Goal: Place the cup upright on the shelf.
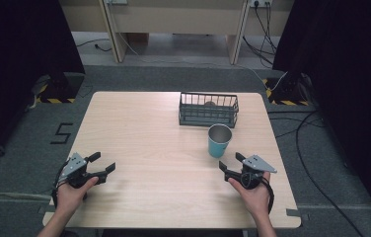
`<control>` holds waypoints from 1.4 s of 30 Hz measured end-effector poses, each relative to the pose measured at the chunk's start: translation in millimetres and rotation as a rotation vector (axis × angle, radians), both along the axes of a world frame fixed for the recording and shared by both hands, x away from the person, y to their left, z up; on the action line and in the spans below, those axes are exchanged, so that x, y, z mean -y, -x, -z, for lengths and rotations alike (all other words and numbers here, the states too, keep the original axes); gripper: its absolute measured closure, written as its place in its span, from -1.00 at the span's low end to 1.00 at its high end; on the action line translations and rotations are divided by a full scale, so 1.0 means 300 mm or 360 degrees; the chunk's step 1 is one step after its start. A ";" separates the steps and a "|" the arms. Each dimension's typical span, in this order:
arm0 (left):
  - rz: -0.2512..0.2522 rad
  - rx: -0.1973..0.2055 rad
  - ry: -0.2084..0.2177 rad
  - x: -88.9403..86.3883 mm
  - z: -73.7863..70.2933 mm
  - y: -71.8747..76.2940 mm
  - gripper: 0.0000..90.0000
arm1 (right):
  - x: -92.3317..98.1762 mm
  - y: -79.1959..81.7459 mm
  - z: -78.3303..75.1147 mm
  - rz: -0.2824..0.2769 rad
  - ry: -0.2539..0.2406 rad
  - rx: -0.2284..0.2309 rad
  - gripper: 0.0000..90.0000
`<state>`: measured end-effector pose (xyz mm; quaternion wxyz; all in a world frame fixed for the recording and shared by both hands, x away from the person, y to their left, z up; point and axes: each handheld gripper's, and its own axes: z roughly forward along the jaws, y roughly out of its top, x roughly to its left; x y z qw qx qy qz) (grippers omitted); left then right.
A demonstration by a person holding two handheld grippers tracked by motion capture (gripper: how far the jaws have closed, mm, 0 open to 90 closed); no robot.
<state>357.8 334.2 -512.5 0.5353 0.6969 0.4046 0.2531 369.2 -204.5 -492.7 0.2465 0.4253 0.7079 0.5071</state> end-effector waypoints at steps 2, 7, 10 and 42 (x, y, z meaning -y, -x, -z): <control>0.0000 0.0000 0.0001 0.000 0.000 0.000 -0.58 | -0.008 -0.012 0.002 -0.0009 0.0002 -0.0001 -0.48; -0.0002 -0.0001 0.0005 -0.001 0.000 0.000 -0.58 | -0.026 -0.042 0.004 -0.0013 0.0007 0.0001 -0.49; -0.0003 0.0001 0.0006 -0.002 0.000 0.000 -0.58 | -0.037 -0.065 0.008 -0.0002 0.0013 0.0002 -0.52; 0.0001 0.0002 0.0009 -0.004 0.001 -0.001 -0.58 | -0.092 -0.229 0.047 0.0073 0.0014 -0.0002 -0.65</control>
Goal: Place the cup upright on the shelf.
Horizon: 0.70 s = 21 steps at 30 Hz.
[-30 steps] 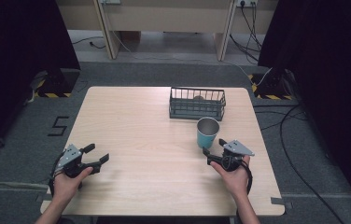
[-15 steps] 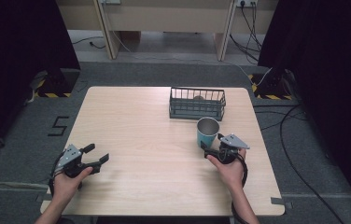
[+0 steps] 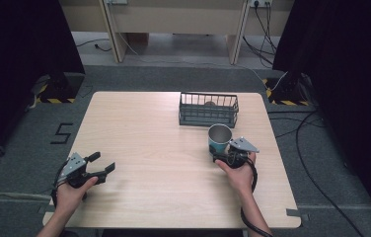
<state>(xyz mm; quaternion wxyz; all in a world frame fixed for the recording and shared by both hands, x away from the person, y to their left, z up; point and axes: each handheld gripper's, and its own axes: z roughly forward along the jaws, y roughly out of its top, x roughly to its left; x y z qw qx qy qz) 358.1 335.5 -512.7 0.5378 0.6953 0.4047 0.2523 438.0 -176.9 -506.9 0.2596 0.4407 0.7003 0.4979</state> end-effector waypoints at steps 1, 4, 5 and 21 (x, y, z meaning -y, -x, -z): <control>0.0001 0.0000 -0.0002 0.000 0.000 0.000 -0.58 | -0.002 -0.002 0.001 -0.0001 -0.0005 -0.0006 -0.65; 0.0001 0.0002 -0.0001 0.000 0.000 0.000 -0.58 | -0.009 -0.012 0.004 -0.0004 0.0004 -0.0002 -0.65; 0.0000 0.0003 -0.0001 -0.001 -0.001 0.000 -0.58 | -0.014 -0.018 0.008 -0.0002 0.0006 -0.0002 -0.65; -0.0002 0.0003 0.0003 -0.002 -0.001 0.000 -0.58 | -0.021 -0.013 0.014 -0.0004 0.0012 0.0063 -0.58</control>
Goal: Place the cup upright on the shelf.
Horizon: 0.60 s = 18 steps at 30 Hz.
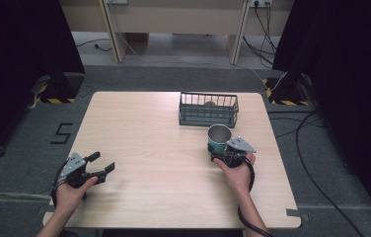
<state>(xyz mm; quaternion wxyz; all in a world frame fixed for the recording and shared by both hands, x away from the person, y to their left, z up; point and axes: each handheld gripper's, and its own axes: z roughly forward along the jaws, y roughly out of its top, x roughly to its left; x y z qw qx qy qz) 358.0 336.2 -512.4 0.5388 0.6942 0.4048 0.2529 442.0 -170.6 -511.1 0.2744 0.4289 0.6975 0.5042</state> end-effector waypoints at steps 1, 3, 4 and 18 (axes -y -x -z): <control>0.0000 0.0000 0.0000 0.000 0.000 0.000 -0.58 | -0.001 0.001 -0.001 -0.0004 -0.0004 0.0004 -0.58; -0.0001 -0.0001 0.0001 0.000 0.000 0.000 -0.58 | -0.003 0.000 -0.002 -0.0016 -0.0015 -0.0004 -0.58; -0.0001 -0.0001 0.0000 0.000 0.000 0.000 -0.58 | -0.004 0.000 -0.002 -0.0021 -0.0023 -0.0007 -0.58; -0.0004 -0.0005 0.0003 -0.001 0.000 0.000 -0.58 | -0.007 -0.007 -0.048 -0.0010 -0.0063 0.0030 -0.58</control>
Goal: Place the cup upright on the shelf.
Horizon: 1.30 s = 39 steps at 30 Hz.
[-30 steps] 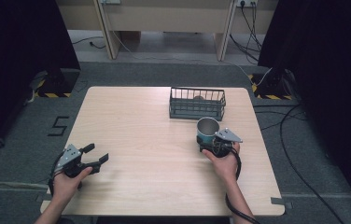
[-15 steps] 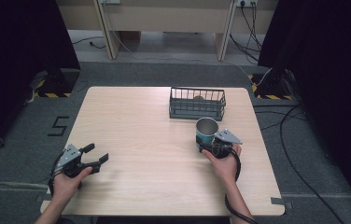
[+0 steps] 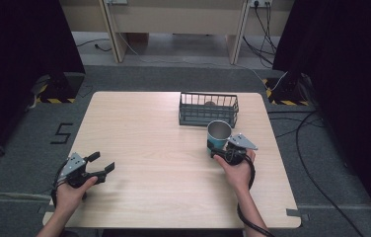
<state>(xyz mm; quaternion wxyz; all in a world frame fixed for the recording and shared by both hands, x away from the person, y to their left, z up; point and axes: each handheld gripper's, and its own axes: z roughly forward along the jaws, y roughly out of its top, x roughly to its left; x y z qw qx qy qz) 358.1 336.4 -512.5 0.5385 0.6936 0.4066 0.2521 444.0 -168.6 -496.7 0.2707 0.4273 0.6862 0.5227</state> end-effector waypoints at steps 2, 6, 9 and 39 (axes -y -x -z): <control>-0.0001 -0.0001 0.0000 0.000 0.000 0.000 -0.57 | -0.002 -0.005 -0.012 0.0003 -0.0005 0.0010 -0.58; 0.0000 -0.0001 0.0000 0.000 0.000 0.000 -0.57 | -0.008 -0.015 -0.038 0.0003 -0.0009 0.0023 -0.58; -0.0001 -0.0002 0.0001 -0.001 0.000 0.000 -0.57 | -0.010 -0.021 -0.052 0.0005 -0.0010 0.0030 -0.58; -0.0005 0.0003 0.0015 -0.004 0.000 -0.002 -0.57 | -0.051 -0.187 -0.226 0.0063 -0.0043 0.0156 -0.57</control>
